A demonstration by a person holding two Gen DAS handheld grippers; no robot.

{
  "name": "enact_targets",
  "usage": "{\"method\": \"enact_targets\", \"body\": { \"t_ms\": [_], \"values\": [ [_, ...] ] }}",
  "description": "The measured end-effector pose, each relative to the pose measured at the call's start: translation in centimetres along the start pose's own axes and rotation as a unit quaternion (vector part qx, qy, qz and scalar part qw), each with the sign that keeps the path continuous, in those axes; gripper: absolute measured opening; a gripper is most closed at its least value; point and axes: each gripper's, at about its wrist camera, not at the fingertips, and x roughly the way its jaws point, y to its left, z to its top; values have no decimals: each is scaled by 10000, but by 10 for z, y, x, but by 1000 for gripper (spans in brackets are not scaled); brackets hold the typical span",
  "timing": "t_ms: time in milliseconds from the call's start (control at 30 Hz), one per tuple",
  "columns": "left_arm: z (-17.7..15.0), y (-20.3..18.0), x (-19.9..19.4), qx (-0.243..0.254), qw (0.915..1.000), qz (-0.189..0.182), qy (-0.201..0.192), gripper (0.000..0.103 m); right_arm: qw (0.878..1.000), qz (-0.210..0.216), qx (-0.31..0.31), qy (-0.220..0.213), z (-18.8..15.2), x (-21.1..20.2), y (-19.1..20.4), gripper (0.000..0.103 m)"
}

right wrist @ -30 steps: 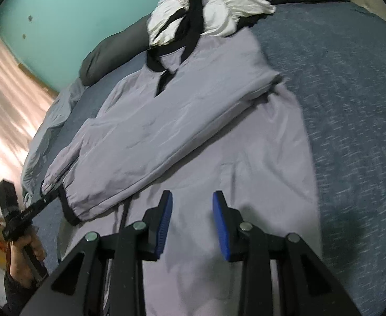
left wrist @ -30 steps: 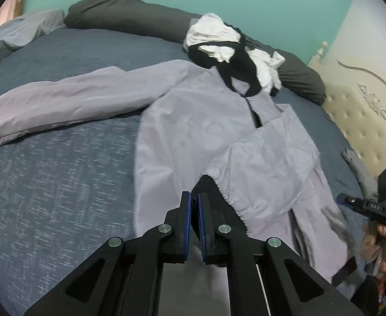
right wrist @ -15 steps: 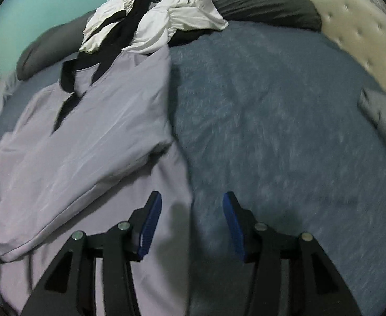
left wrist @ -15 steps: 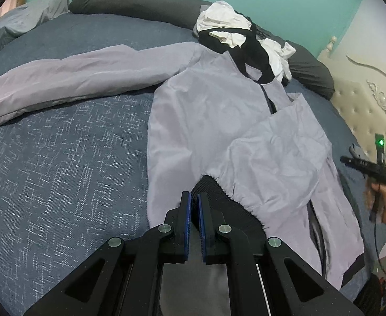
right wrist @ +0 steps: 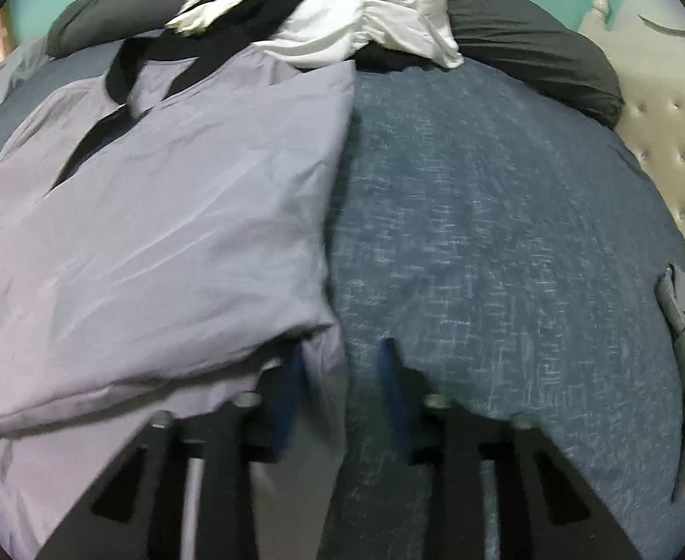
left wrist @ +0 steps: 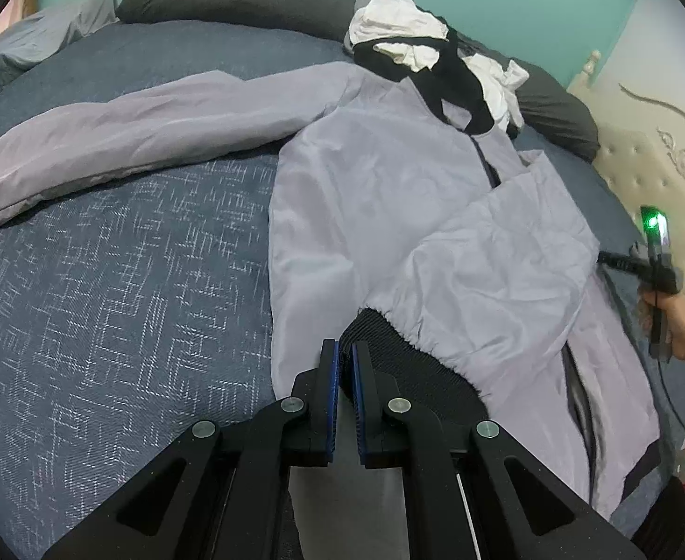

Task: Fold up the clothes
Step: 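Withdraw the right gripper from the folded sleeve over the bed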

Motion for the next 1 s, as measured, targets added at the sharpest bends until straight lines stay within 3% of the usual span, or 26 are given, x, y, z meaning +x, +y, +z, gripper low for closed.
{"method": "enact_targets", "body": {
  "t_ms": [100,200,433,633,800,1000],
  "values": [
    [-1,0,5,5,9999,-46,92,6,9992,104,386,-13,2,3,-16,18],
    [-2,-5,9,136,9998,42,152,6,9992,28,393,-46,0,4,-17,15],
    [-2,-1,10,31,9998,8,175,6,9979,356,527,118,0,6,-26,16],
    [0,-1,9,13,9998,7,190,6,9962,557,667,62,0,-24,-55,18],
    [0,0,6,-1,9999,0,155,6,9901,819,1084,-351,42,-44,-73,22],
    [-1,1,5,-11,9999,-4,145,6,9883,1047,1090,-229,112,-12,-52,26]
  ]
}}
